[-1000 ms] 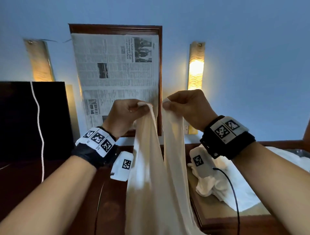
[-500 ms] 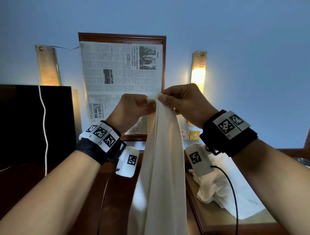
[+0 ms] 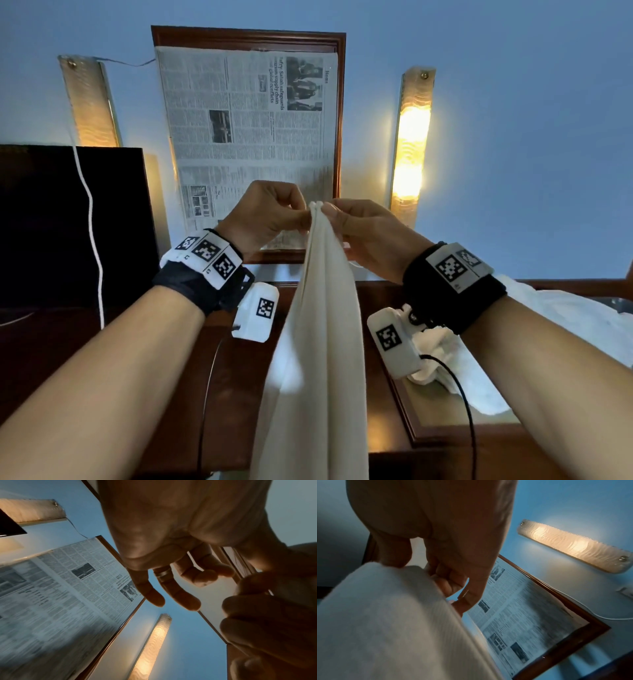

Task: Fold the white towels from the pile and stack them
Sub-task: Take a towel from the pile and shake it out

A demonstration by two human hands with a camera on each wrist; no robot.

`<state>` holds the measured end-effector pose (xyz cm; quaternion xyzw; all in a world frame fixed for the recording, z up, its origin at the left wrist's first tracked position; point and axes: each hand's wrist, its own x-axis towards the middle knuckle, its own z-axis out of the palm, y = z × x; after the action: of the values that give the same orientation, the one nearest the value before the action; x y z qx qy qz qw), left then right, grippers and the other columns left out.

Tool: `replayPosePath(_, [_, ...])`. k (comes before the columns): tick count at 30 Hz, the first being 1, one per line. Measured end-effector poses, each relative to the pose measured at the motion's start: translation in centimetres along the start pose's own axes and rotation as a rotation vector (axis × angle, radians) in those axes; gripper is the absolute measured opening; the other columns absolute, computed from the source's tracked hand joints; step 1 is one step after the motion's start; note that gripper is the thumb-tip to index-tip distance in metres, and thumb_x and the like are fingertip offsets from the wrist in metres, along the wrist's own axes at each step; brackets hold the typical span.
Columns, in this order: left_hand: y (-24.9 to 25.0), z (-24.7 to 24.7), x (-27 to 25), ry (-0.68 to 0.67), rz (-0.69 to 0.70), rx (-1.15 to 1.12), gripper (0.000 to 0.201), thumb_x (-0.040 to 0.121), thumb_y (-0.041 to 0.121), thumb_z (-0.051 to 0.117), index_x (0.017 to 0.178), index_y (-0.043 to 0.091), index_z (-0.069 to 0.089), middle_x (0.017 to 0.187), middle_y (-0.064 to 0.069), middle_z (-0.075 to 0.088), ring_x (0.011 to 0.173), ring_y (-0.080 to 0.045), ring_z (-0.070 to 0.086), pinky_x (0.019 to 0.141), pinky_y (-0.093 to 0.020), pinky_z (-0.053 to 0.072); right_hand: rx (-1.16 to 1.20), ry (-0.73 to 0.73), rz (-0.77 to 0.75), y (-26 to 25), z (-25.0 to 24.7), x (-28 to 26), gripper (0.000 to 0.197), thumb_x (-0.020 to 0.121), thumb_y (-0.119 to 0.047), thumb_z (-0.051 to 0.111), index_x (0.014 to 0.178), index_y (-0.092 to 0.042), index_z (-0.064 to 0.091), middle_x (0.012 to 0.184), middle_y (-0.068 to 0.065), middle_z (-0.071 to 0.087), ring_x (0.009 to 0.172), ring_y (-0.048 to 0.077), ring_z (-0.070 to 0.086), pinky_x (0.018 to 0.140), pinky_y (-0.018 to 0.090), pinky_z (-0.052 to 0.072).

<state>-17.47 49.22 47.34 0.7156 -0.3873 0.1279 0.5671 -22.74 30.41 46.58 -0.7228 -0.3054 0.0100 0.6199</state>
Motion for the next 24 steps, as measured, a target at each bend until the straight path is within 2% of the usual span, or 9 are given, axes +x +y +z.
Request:
replayPosePath(3, [-1.7, 0.7, -1.4, -0.037, -0.134, -0.037, 0.017, 0.059, 0.040, 0.081, 0.059, 0.025, 0.073, 0.064, 0.003, 0.069, 0.065, -0.012, 0.066, 0.072, -0.032, 0.059, -0.039, 0.060, 0.012, 1.9, -0.2, -0.3, 0.028, 0.092, -0.034, 0.056, 0.092, -0.006, 0.060, 0.086, 0.003, 0.059, 0.083, 0.015, 0.059, 0.079, 0.034, 0.053])
replayPosePath(5, [-2.8, 1.7, -2.5, -0.094, -0.221, -0.099, 0.016, 0.066, 0.041, 0.079, 0.068, 0.026, 0.076, 0.076, -0.003, 0.072, 0.077, -0.022, 0.067, 0.082, -0.044, 0.057, -0.075, 0.136, 0.014, 3.2, -0.7, -0.6, 0.023, 0.097, -0.027, 0.056, 0.087, -0.006, 0.055, 0.087, 0.004, 0.058, 0.085, 0.019, 0.060, 0.085, 0.043, 0.054])
replayPosePath(7, [-3.9, 3.0, -3.5, -0.127, -0.312, -0.220, 0.021, 0.081, 0.038, 0.078, 0.085, 0.018, 0.078, 0.091, -0.012, 0.070, 0.091, -0.033, 0.062, 0.087, -0.046, 0.055, -0.182, 0.232, 0.013, 4.2, -1.2, -0.9, 0.025, 0.098, -0.026, 0.057, 0.087, -0.004, 0.054, 0.087, 0.009, 0.057, 0.083, 0.023, 0.061, 0.084, 0.046, 0.056])
replayPosePath(9, [-4.7, 4.6, -4.2, -0.102, -0.400, -0.337, 0.034, 0.092, 0.032, 0.066, 0.107, 0.003, 0.072, 0.105, -0.019, 0.065, 0.098, -0.035, 0.058, 0.086, -0.043, 0.053, -0.404, 0.305, -0.017, 5.0, -1.8, -1.0, 0.031, 0.096, -0.032, 0.061, 0.085, -0.003, 0.058, 0.089, 0.018, 0.060, 0.085, 0.032, 0.061, 0.080, 0.049, 0.056])
replayPosePath(11, [-4.7, 5.8, -4.5, -0.054, -0.428, -0.401, 0.044, 0.093, 0.027, 0.056, 0.120, -0.007, 0.063, 0.112, -0.022, 0.063, 0.101, -0.035, 0.059, 0.083, -0.042, 0.052, -0.556, 0.341, -0.059, 5.2, -2.3, -0.9, 0.032, 0.095, -0.033, 0.063, 0.086, -0.003, 0.061, 0.091, 0.018, 0.063, 0.087, 0.031, 0.062, 0.078, 0.045, 0.054])
replayPosePath(14, [-4.5, 6.9, -3.8, -0.001, -0.376, -0.332, 0.034, 0.094, 0.030, 0.059, 0.105, 0.001, 0.072, 0.103, -0.019, 0.068, 0.096, -0.029, 0.065, 0.080, -0.042, 0.052, -0.572, 0.368, -0.103, 5.2, -3.5, -0.9, 0.030, 0.094, -0.030, 0.065, 0.086, -0.001, 0.061, 0.091, 0.017, 0.065, 0.084, 0.027, 0.064, 0.073, 0.038, 0.056])
replayPosePath(18, [-4.9, 8.4, -2.3, 0.021, -0.162, 0.158, 0.039, 0.096, 0.034, 0.063, 0.078, 0.000, 0.065, 0.070, -0.012, 0.056, 0.067, -0.014, 0.052, 0.062, -0.030, 0.041, -0.618, 0.404, -0.169, 5.5, -4.9, -1.1, 0.030, 0.092, -0.022, 0.069, 0.083, 0.005, 0.059, 0.083, 0.026, 0.062, 0.068, 0.024, 0.056, 0.062, 0.035, 0.050])
replayPosePath(22, [-4.6, 10.2, -0.3, 0.132, -0.123, 0.203, 0.035, 0.099, 0.035, 0.059, 0.079, 0.008, 0.067, 0.068, 0.004, 0.056, 0.063, -0.005, 0.052, 0.059, -0.023, 0.041, -0.557, 0.437, -0.224, 5.9, -6.4, -1.4, 0.029, 0.090, -0.028, 0.072, 0.079, -0.003, 0.059, 0.083, 0.021, 0.063, 0.074, 0.032, 0.061, 0.067, 0.037, 0.053])
replayPosePath(24, [-4.9, 10.8, 0.6, 0.161, -0.114, 0.217, 0.026, 0.097, 0.035, 0.062, 0.085, 0.014, 0.071, 0.078, 0.006, 0.060, 0.074, -0.009, 0.061, 0.069, -0.030, 0.051, -0.502, 0.450, -0.223, 6.5, -7.3, -1.9, 0.024, 0.089, -0.030, 0.072, 0.080, -0.010, 0.060, 0.079, 0.013, 0.063, 0.073, 0.021, 0.060, 0.067, 0.034, 0.051])
